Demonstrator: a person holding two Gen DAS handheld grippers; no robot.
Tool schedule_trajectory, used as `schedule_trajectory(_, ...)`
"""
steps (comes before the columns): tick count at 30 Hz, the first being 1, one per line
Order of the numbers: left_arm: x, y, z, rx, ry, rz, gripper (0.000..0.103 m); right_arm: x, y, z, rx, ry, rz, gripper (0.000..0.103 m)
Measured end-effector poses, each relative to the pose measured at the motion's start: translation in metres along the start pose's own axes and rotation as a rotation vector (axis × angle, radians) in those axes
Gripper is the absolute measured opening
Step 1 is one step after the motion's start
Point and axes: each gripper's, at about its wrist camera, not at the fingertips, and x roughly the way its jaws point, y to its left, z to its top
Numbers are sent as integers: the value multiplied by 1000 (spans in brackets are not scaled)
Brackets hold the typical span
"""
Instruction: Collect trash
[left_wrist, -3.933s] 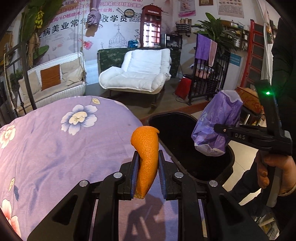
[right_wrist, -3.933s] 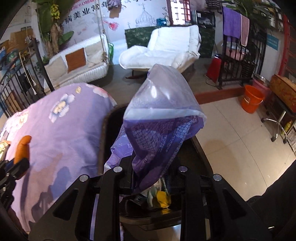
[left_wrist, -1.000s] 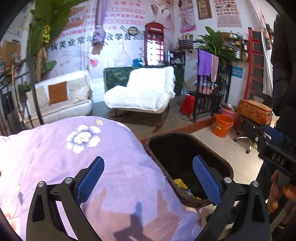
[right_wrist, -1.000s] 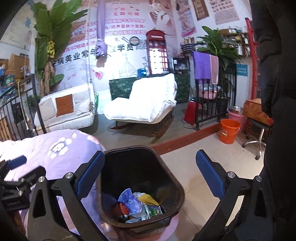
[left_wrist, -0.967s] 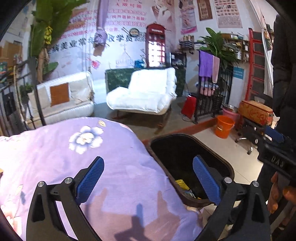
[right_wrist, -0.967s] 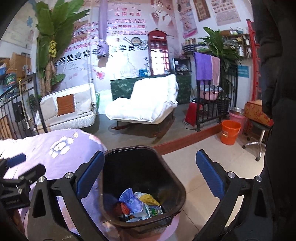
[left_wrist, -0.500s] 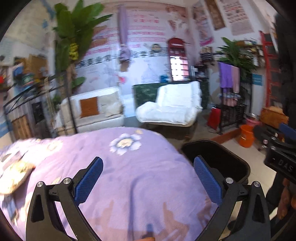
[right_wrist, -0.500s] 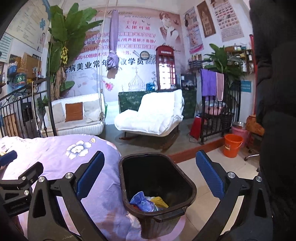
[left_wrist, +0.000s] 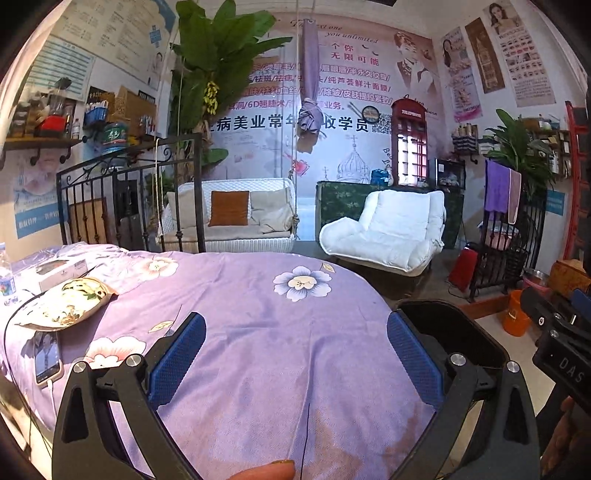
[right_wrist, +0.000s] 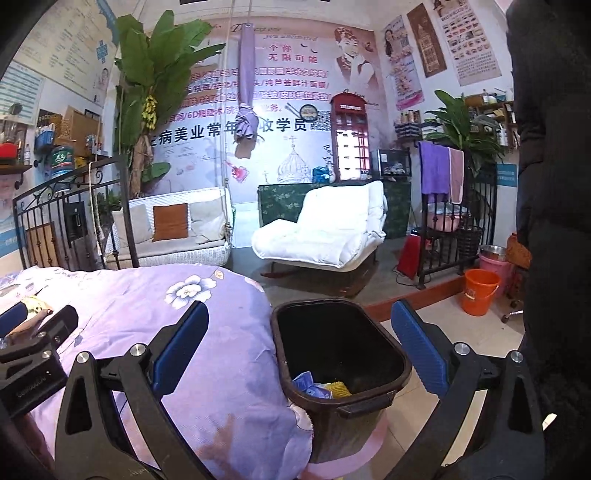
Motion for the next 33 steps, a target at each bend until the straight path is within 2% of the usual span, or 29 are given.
schedule_trajectory(33,-9,11,-3,-12,-7,3,98,1,6,-2,6,-2,29,98)
